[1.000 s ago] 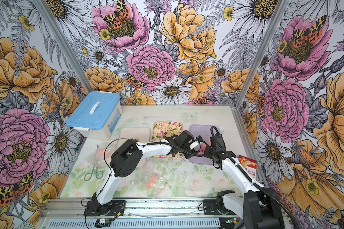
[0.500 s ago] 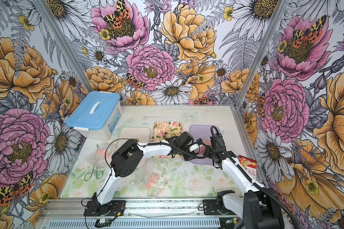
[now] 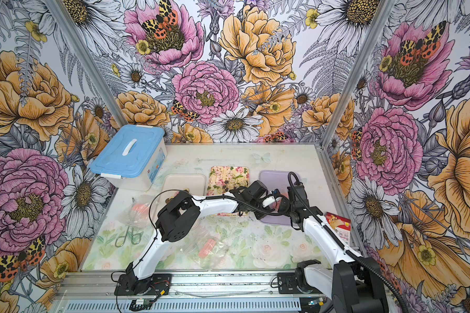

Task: Pour cookies out of the ziploc bag
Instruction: 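Pour the cookies out of the ziploc bag onto the tray.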

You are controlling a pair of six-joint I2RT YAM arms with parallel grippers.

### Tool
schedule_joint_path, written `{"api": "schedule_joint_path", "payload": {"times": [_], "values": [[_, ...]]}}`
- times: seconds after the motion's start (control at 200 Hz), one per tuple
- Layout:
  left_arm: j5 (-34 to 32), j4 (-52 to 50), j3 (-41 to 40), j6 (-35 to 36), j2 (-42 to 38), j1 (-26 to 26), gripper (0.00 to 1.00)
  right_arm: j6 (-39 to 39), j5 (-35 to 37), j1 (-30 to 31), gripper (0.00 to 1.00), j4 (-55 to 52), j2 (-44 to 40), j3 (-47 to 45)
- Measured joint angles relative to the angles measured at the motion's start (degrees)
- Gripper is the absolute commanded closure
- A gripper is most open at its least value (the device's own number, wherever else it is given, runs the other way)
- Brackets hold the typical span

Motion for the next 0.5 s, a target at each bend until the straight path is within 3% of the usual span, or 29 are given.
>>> {"api": "schedule_joint_path", "payload": {"times": [0.21, 0.5], "values": [[-1.25, 2.27, -1.60, -0.96, -1.18, 0.07, 1.00, 0.02, 0.09, 0.00, 1.00, 0.13, -3.67, -1.44], [-1.25, 10.80, -6.54, -4.22, -9.27, 0.94, 1.00, 0.00, 2.27, 0.00, 1.00, 0.48, -18.88, -4.24]]}}
